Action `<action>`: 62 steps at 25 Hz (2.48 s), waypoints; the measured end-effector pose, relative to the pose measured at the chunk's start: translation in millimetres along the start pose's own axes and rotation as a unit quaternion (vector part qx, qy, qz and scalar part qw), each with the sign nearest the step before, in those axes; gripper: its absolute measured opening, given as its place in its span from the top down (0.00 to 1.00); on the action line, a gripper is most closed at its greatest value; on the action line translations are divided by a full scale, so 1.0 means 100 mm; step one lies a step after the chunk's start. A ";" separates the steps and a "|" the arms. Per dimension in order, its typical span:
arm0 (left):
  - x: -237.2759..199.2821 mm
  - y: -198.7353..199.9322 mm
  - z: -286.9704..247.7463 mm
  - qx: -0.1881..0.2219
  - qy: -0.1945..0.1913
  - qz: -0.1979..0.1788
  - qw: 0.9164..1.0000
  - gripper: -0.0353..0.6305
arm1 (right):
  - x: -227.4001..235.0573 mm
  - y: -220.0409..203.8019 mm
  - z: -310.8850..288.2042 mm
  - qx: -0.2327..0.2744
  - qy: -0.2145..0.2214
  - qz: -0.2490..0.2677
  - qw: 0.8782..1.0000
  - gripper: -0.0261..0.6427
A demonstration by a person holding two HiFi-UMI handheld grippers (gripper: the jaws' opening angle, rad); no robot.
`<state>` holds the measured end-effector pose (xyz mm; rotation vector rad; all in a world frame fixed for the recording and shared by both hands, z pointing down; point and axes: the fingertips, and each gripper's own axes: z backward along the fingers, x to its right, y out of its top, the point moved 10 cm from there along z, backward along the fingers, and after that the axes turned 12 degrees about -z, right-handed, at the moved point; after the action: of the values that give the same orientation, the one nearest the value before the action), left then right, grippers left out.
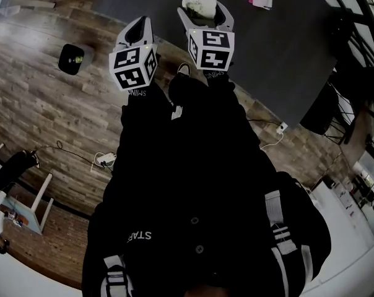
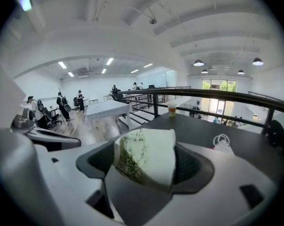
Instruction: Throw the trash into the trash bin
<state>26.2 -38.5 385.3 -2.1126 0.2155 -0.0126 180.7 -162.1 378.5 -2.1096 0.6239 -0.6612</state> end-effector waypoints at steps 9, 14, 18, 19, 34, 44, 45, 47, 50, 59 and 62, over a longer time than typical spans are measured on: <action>-0.96 -0.33 0.50 -0.003 0.085 0.061 0.995 0.95 | -1.05 -0.08 -0.42 -0.024 0.085 0.051 0.995 0.36; -1.43 -0.59 0.78 -0.008 0.126 0.095 0.987 0.95 | -1.65 -0.19 -0.66 -0.040 0.130 0.077 0.988 0.36; -1.85 -0.88 1.00 -0.017 0.158 0.126 0.979 0.95 | -2.19 -0.34 -0.87 -0.052 0.162 0.096 0.981 0.36; -1.96 -0.94 1.05 -0.019 0.166 0.133 0.977 0.95 | -2.32 -0.37 -0.93 -0.056 0.170 0.102 0.979 0.37; -3.27 -1.95 1.81 -0.039 0.263 0.234 0.935 0.95 | -4.13 -1.08 -1.59 -0.124 0.274 0.175 0.937 0.37; -3.87 -2.68 1.97 -0.061 0.308 0.280 0.907 0.95 | -4.98 -1.75 -2.10 -0.171 0.334 0.224 0.899 0.37; -3.92 -2.75 1.96 -0.063 0.309 0.283 0.906 0.95 | -5.04 -1.81 -2.16 -0.176 0.339 0.224 0.896 0.37; -4.02 -2.91 1.94 -0.065 0.313 0.291 0.902 0.95 | -5.15 -1.96 -2.26 -0.188 0.348 0.224 0.891 0.37; -4.14 -3.20 1.86 -0.067 0.320 0.310 0.893 0.95 | -5.28 -2.26 -2.46 -0.206 0.362 0.235 0.878 0.37; -4.58 -4.17 1.65 -0.078 0.334 0.340 0.876 0.95 | -5.63 -3.24 -3.14 -0.240 0.388 0.261 0.851 0.37; -4.68 -4.49 1.54 -0.088 0.336 0.346 0.871 0.95 | -5.67 -3.55 -3.36 -0.247 0.389 0.267 0.846 0.37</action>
<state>-353.0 395.1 721.0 -2.0170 1.4247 -0.3163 -384.0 200.3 711.2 -1.8825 1.9283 -1.1068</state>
